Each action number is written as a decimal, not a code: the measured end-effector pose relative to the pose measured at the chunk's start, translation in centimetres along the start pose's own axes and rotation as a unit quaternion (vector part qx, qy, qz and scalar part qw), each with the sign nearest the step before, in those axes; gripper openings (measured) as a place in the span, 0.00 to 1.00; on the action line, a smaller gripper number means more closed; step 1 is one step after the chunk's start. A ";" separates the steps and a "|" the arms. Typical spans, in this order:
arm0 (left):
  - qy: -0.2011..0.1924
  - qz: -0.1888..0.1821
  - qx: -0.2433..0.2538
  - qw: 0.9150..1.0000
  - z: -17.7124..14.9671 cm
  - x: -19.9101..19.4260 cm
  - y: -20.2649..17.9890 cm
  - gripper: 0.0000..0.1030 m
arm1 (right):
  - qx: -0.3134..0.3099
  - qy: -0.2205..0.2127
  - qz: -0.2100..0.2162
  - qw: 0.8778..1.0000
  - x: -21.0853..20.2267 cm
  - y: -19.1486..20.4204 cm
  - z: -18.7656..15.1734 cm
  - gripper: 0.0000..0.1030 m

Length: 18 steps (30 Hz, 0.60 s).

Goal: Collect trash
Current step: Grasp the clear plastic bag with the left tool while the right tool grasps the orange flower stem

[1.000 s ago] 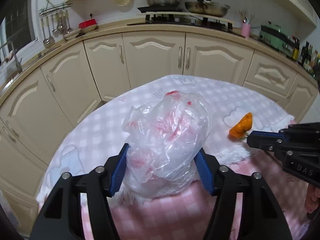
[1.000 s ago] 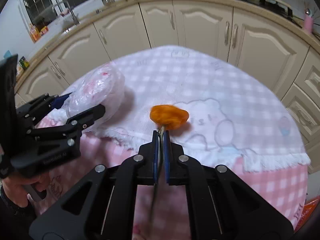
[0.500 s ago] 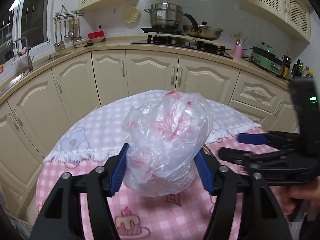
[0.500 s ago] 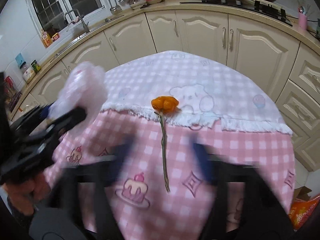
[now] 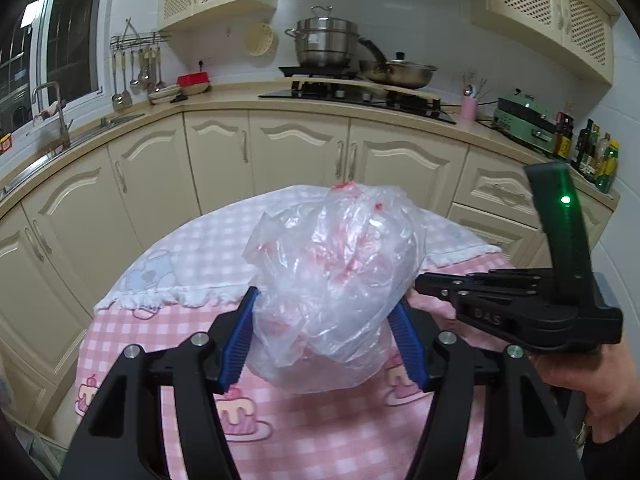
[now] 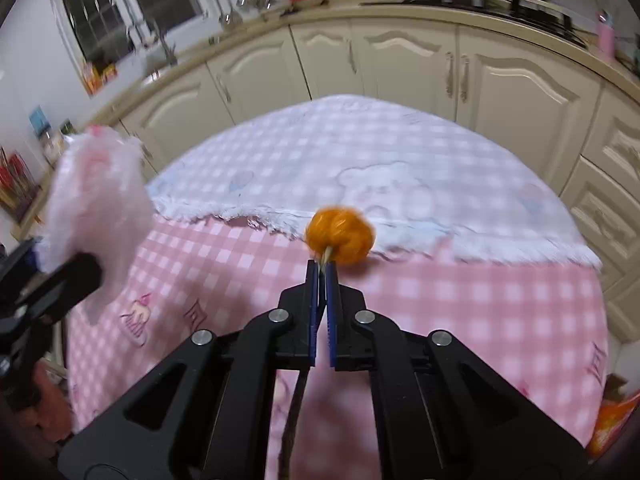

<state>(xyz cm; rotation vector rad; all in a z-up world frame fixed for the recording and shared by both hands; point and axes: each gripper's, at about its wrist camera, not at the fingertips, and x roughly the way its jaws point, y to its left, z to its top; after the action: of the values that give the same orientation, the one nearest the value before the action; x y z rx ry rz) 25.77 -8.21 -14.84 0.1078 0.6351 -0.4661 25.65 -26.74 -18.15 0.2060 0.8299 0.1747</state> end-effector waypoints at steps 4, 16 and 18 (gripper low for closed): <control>-0.008 -0.022 0.017 1.000 0.3 -0.3 -3.7 0.60 | 0.015 -0.017 0.005 1.000 -3.7 -2.2 -1.3 0.03; -0.007 -0.023 0.018 1.000 -1.1 -1.1 -7.0 0.60 | -0.045 0.030 -0.006 0.999 -0.5 -2.1 -2.6 0.57; -0.004 -0.016 0.013 1.000 -1.2 -1.2 -6.2 0.60 | -0.057 0.049 -0.005 0.997 1.7 -1.4 -2.4 0.36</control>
<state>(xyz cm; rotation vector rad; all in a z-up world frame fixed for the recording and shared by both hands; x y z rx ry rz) 21.43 -13.02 -14.86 0.1201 0.6244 -0.5060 25.11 -27.38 -21.31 0.0871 0.9150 0.2237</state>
